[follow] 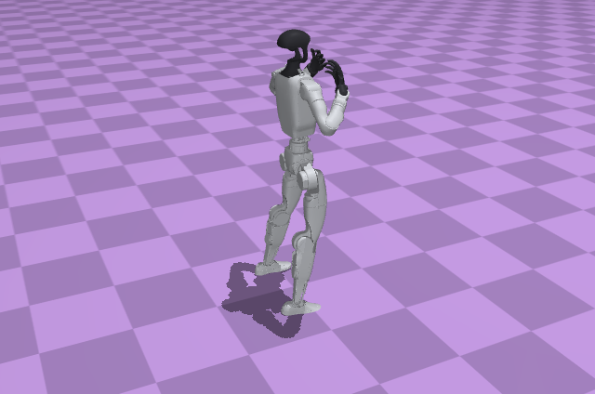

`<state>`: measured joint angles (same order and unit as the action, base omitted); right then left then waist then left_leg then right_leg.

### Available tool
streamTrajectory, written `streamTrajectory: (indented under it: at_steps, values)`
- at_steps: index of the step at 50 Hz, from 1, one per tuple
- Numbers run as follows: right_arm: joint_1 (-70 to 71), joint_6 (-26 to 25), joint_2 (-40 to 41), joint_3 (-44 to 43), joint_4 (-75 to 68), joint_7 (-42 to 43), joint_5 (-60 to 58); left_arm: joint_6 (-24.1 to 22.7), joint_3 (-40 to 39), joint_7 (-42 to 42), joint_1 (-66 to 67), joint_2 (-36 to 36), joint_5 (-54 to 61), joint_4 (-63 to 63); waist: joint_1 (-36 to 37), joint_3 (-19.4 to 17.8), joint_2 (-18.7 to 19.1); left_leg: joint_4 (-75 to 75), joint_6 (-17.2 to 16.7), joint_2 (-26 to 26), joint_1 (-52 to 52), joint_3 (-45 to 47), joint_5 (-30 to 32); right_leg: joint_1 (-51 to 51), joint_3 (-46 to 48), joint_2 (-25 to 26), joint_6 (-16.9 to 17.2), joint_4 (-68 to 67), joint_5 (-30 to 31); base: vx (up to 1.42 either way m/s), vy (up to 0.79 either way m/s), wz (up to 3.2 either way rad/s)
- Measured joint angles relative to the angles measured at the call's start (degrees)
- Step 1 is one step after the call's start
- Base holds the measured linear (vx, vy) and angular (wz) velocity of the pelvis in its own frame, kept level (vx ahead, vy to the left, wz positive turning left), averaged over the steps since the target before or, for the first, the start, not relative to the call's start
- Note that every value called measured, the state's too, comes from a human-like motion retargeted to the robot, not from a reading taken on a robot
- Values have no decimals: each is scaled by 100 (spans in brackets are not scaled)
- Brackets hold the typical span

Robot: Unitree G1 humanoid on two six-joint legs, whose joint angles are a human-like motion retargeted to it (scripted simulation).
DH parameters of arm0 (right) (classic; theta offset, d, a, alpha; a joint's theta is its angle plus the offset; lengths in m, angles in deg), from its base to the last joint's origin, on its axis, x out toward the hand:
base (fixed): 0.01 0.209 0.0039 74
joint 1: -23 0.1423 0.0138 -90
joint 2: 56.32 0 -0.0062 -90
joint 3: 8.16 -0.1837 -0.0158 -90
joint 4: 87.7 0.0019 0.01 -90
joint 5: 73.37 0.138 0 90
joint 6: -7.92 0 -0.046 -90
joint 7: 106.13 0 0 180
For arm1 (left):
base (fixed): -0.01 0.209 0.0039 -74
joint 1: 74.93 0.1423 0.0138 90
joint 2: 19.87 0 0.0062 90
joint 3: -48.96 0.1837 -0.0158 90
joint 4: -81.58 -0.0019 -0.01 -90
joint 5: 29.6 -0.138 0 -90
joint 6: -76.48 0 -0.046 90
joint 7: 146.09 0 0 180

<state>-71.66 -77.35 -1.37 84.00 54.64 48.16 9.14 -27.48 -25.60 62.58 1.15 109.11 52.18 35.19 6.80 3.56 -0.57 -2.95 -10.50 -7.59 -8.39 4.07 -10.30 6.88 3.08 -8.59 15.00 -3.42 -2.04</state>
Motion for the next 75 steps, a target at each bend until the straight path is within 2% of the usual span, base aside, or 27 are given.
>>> streamTrajectory:
  at_steps: [3, 6, 10, 14, 15, 17, 19, 23, 28, 35, 46, 52, 58, 67, 75]
  values:
    - [274, 355, 101, 206, 16, 390, -397, -109, 296, -227, -143, -251, -41, -31, -5, -60, 2, 15, 22, 24, -26, 4, 1, 17, -8, -25, 0, 0, -11, 0, 0, 0]
    - [964, 512, 491, 663, 63, 482, -542, -72, 644, -19, -429, -844, 225, 31, -30, -58, 6, 18, 74, 50, -37, 16, -15, -34, -30, -54, 0, -95, -47, 0, 0, 0]
    - [2279, 234, 1592, 1291, 35, 326, -588, 173, 937, 315, -1096, -2136, 443, 136, -119, -42, 42, 11, 112, 93, -122, -3, -35, 117, -30, -96, 0, 9, -31, 0, 0, 0]
    - [3405, 84, 2934, 1645, -77, 431, -1044, 287, 1027, 144, -1853, -3313, 116, 98, -205, -35, 56, 23, 179, 151, -176, 4, -43, 147, -53, -156, -3, -20, -69, 0, 0, 0]
    - [3635, 79, 3210, 1678, -94, 520, -1170, 286, 1057, 69, -2035, -3530, 46, 80, -241, -143, 66, 12, 212, 170, -247, -18, -69, 237, -32, -180, -7, -17, -90, 0, 0, 0]
    - [3821, 118, 3724, 1744, -174, 608, -1525, 331, 1131, 97, -2146, -3776, 23, 27, -263, -30, 69, 37, 198, 170, -197, 21, -38, 143, -76, -175, -1, -39, -86, 0, 0, 0]
    - [3909, 152, 4045, 1780, -215, 721, -1723, 343, 1212, 89, -2217, -3867, 5, -36, -292, -92, 69, 38, 228, 185, -219, 21, -44, 159, -79, -192, -11, -50, -105, 0, 0, 0]
    - [3626, 159, 4226, 1827, -259, 729, -1734, 312, 1255, 88, -2029, -3697, -6, -193, -302, -132, 71, 42, 229, 187, -234, 26, -40, 166, -83, -194, -7, -57, -112, 0, 0, 0]
    - [3226, 58, 3880, 1839, -246, 454, -1390, 322, 1181, 215, -1869, -3453, -96, -175, -233, -288, 66, 42, 253, 184, -283, 35, -64, 205, -90, -192, -47, -65, -133, 0, 0, 0]
    - [3450, -90, 3168, 1357, -170, -19, -677, 268, 440, 405, -2284, -3117, -46, -92, -212, -48, 136, 46, 173, 172, -254, 50, -67, 175, -90, -181, -8, -54, -107, 0, 0, 0]
    - [4168, 499, 1836, -279, -126, 350, -1477, 262, -1130, 493, -2510, -1900, -368, -121, -300, 197, 301, 5, 214, 203, -143, 26, -32, 95, -48, -224, -19, -76, -182, 0, 0, 0]
    - [4056, 708, 1499, -891, -125, 448, -1810, 38, -1693, 410, -2366, -1465, -490, -270, -293, 229, 346, 0, 190, 207, -132, 9, -37, 98, -17, -232, -3, -86, -195, 0, 0, 0]
    - [3793, 956, 1389, -1341, -122, 666, -1839, -122, -1930, 318, -1996, -1405, -273, -322, -254, 255, 357, -9, 178, 193, -129, -9, -45, 115, 13, -219, 0, -82, -198, 0, 0, 0]
    - [3951, 602, 1291, -1130, -12, 547, -2505, 225, -2184, 627, -1559, -1372, -544, -218, -342, 253, 337, -23, 199, 195, -158, -28, -65, 160, 30, -222, 0, -87, -222, 0, 0, 0]
    - [4672, 654, 1000, -832, -8, 754, -2933, 93, -2283, 457, -1689, -1218, -743, -166, -379, 217, 323, -34, 199, 183, -192, -24, -84, 195, 26, -210, 0, -86, -228, 0, 0, 0]
